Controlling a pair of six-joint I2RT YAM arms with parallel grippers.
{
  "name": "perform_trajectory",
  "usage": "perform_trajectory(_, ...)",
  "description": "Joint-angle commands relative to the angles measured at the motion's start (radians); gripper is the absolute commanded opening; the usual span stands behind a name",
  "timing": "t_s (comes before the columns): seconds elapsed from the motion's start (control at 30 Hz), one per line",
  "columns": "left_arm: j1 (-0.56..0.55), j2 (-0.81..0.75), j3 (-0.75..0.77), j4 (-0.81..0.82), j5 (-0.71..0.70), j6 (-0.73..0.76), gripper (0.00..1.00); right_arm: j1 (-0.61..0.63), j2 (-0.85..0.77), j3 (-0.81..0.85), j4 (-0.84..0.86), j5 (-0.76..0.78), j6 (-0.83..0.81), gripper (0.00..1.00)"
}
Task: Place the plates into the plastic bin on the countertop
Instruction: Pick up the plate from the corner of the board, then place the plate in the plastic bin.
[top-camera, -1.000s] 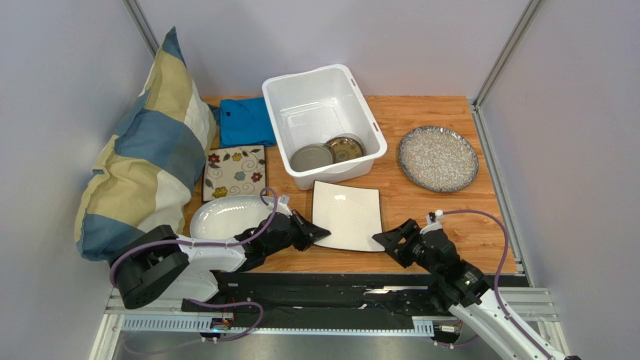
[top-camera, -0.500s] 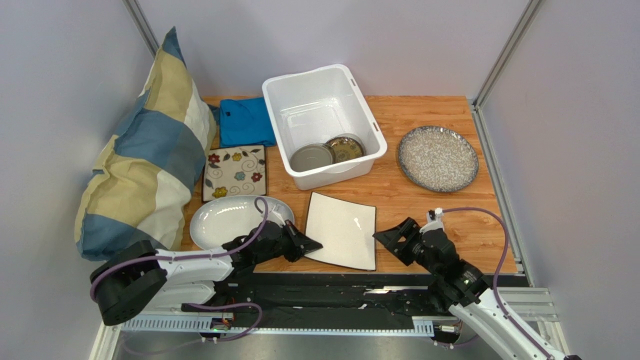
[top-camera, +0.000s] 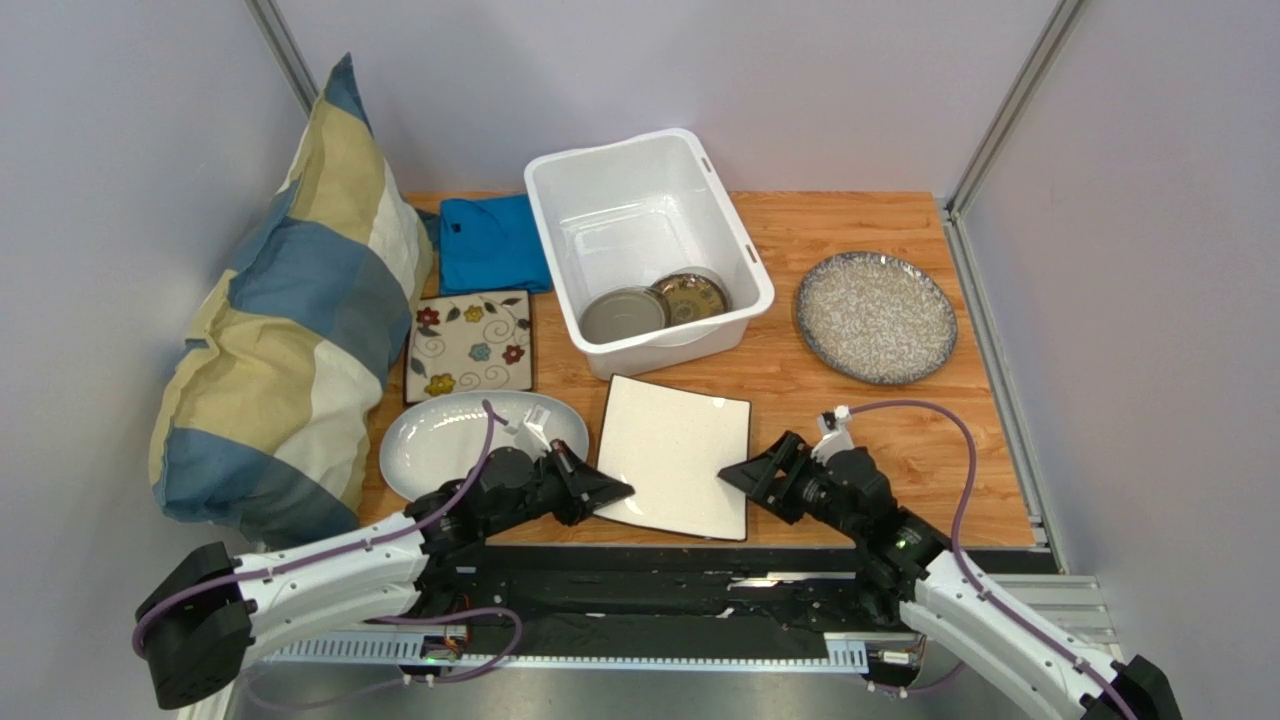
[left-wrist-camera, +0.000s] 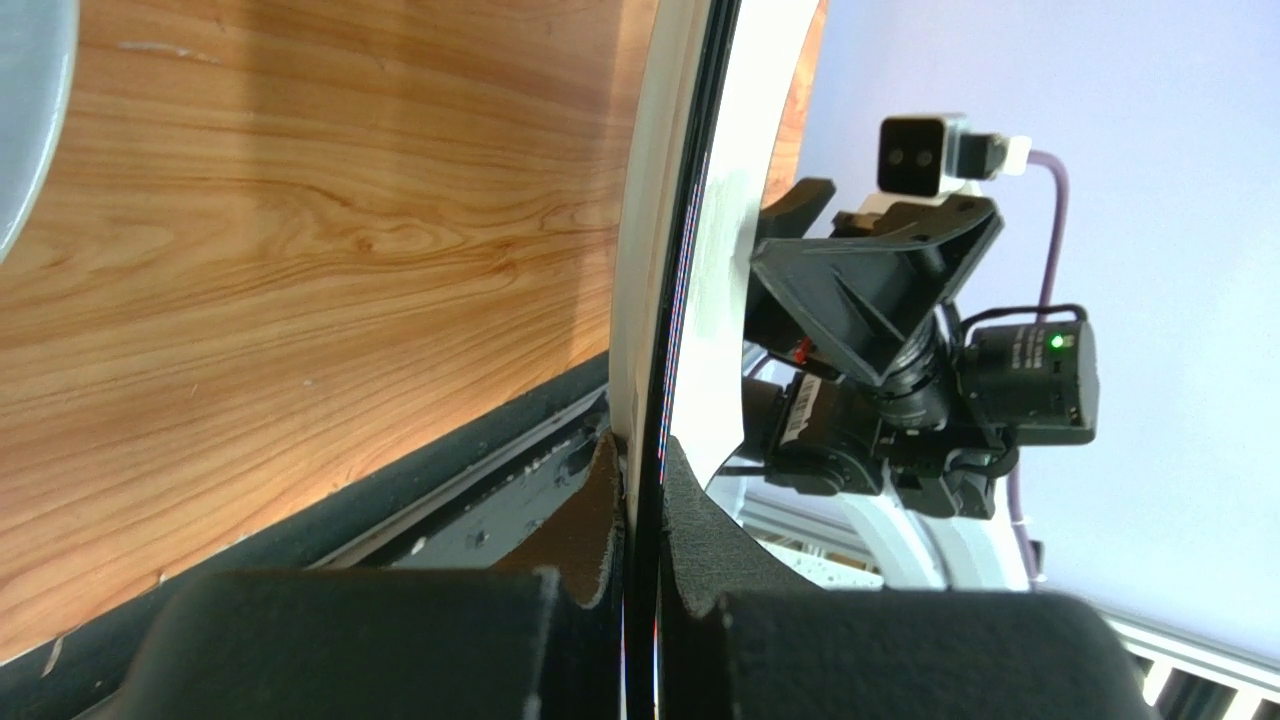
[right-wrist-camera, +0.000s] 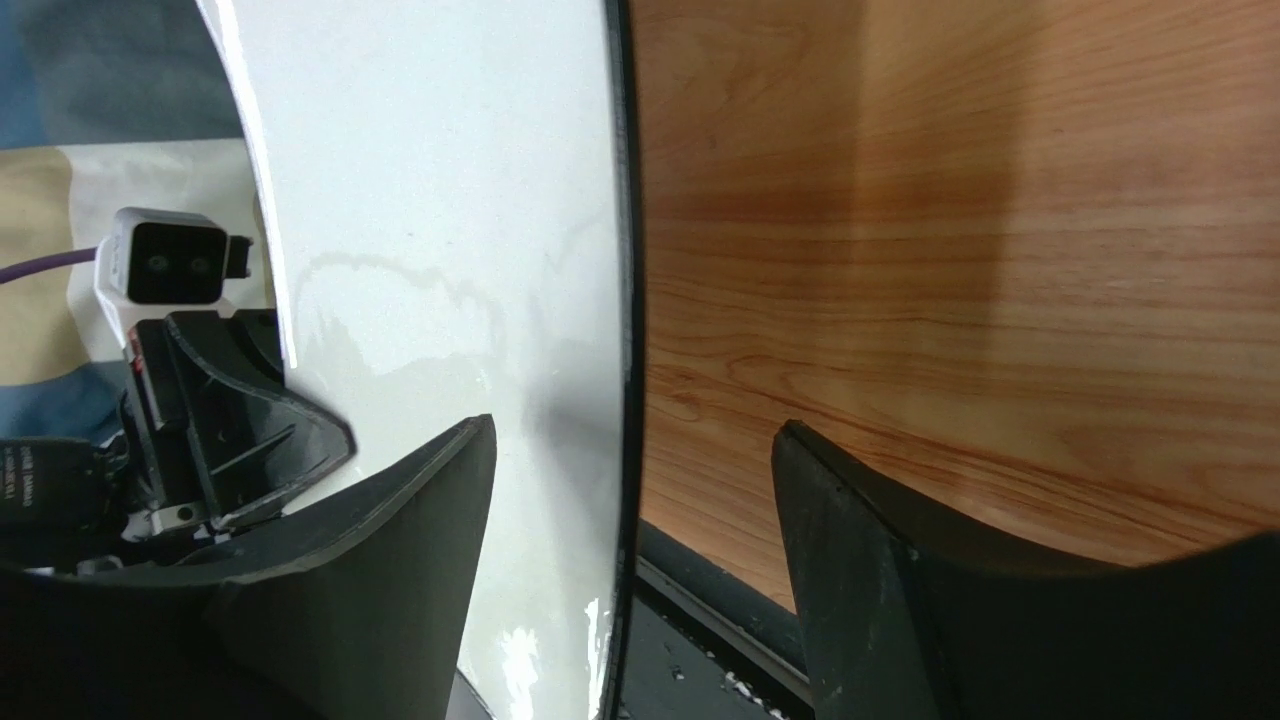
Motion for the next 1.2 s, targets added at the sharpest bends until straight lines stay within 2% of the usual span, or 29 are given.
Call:
perform_trajectory(0.0, -0.004, -0.066, 0.044, 0.155, 0.026, 0.003, 0.0, 0.001, 0.104, -0.031, 0.313, -0.118, -0.014, 0.71)
perform_trajectory(0.17, -0.004, -0.045, 0.061, 0.187, 0.049, 0.018, 0.0, 0.001, 0.221, 0.057, 0.367, -0.199, -0.048, 0.71)
perform_trajectory(0.47, -0.004, -0.039, 0.081, 0.218, 0.071, 0.03, 0.0, 0.001, 0.405, 0.062, 0.558, -0.289, 0.004, 0.7)
perform_trajectory(0.57, -0.004, -0.022, 0.081, 0.222, 0.077, 0.033, 0.0, 0.003, 0.405, 0.049, 0.637, -0.293, 0.039, 0.7)
perform_trajectory(0.73, -0.004, 0.016, 0.089, 0.244, 0.1, 0.046, 0.0, 0.003, 0.347, 0.077, 0.64, -0.279, 0.055, 0.65)
perform_trajectory(1.1, -0.004, 0.102, 0.126, 0.255, 0.153, 0.078, 0.0, 0.003, 0.249, 0.094, 0.553, -0.245, 0.093, 0.22)
perform_trajectory(1.17, -0.004, 0.101, 0.123, 0.253, 0.146, 0.079, 0.0, 0.001, 0.214, 0.094, 0.513, -0.233, 0.098, 0.11)
